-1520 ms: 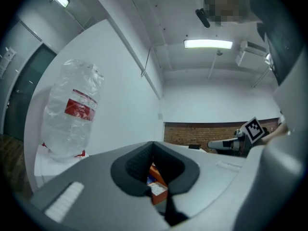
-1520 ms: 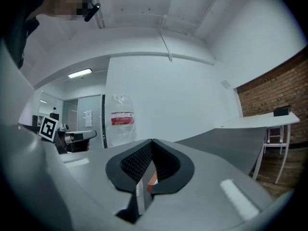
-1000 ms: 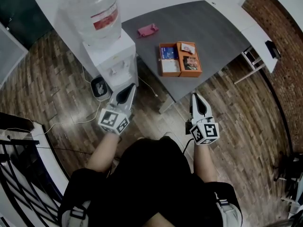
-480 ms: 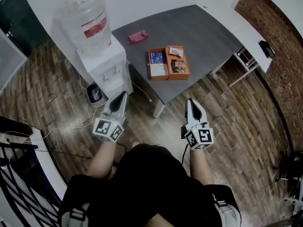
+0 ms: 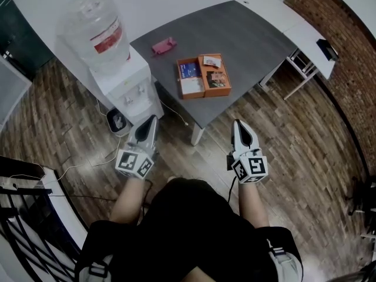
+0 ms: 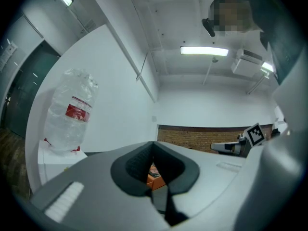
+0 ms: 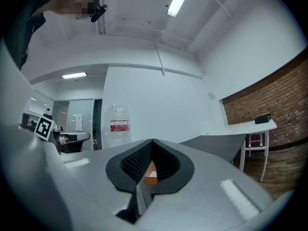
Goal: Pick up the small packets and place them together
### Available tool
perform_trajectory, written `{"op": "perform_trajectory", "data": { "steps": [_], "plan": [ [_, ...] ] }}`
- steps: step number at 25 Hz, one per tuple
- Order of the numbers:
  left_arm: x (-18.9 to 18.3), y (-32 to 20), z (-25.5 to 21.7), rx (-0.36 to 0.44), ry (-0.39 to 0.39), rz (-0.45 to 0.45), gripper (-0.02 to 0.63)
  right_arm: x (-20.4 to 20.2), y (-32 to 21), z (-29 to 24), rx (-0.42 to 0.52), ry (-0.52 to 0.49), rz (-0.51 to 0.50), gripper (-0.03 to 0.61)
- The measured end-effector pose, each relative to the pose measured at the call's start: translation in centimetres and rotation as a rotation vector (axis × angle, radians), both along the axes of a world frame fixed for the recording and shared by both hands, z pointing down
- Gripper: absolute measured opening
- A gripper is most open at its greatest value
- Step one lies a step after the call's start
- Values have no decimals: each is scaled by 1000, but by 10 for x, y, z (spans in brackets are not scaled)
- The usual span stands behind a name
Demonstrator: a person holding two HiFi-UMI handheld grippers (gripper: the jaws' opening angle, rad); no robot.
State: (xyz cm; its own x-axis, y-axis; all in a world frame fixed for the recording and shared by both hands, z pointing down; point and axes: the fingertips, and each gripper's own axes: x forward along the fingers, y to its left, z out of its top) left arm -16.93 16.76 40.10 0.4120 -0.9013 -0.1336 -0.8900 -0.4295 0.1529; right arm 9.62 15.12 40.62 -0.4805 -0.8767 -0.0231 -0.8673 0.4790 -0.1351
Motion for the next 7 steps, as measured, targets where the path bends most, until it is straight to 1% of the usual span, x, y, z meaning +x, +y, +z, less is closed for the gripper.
{"op": "perform_trajectory", "data": {
  "steps": [7],
  "plan": [
    [0,-6,-3,8,-10,15,0,-3,-1,-1,-2,9,5,2]
  ]
}}
